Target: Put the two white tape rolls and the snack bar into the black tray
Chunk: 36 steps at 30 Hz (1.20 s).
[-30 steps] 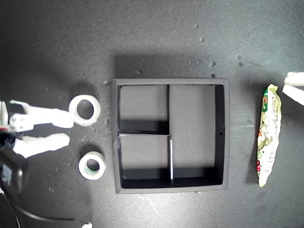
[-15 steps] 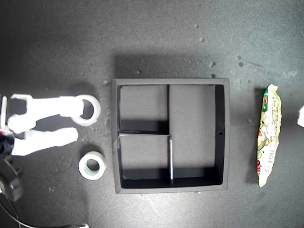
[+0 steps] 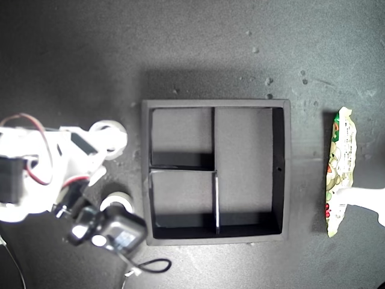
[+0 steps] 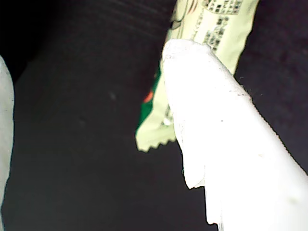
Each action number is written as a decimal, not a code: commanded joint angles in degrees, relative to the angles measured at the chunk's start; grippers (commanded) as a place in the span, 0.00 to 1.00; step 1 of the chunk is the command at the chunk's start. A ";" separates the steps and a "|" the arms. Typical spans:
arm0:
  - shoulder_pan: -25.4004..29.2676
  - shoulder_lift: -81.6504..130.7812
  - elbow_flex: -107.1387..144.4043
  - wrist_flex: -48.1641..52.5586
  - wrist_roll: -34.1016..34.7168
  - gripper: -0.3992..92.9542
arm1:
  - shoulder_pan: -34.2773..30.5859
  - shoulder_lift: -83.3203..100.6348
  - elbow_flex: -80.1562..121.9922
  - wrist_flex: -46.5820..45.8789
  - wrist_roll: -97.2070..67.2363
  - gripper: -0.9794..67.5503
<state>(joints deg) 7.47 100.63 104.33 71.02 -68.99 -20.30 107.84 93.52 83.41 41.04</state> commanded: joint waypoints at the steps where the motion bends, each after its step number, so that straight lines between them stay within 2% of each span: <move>1: 0.26 -2.46 -3.43 2.55 -3.08 0.19 | -1.85 -0.09 1.32 0.79 1.76 0.32; 5: 0.62 -4.13 -2.72 2.46 -4.13 0.19 | -2.90 -0.09 4.13 0.62 3.52 0.33; 10: 0.88 -6.68 -2.72 1.41 -4.48 0.19 | -3.52 -0.09 7.38 -1.05 5.10 0.41; 17: 0.70 -9.14 -2.55 -0.35 -4.66 0.20 | -3.60 -0.09 10.37 -2.72 5.98 0.42; 25: -2.11 -20.74 -6.68 -4.31 -3.25 0.19 | -2.37 -0.09 15.38 -4.57 5.19 0.42; 31: -3.08 -24.17 -8.70 -4.13 -4.22 0.13 | -0.70 -0.09 22.06 -8.61 1.67 0.43; 36: -3.96 -19.16 -5.89 -4.04 -4.75 0.02 | 0.97 -0.09 26.63 -15.38 -2.29 0.43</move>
<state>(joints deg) 3.96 78.13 97.73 66.62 -73.21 -20.21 107.75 119.27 71.46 46.85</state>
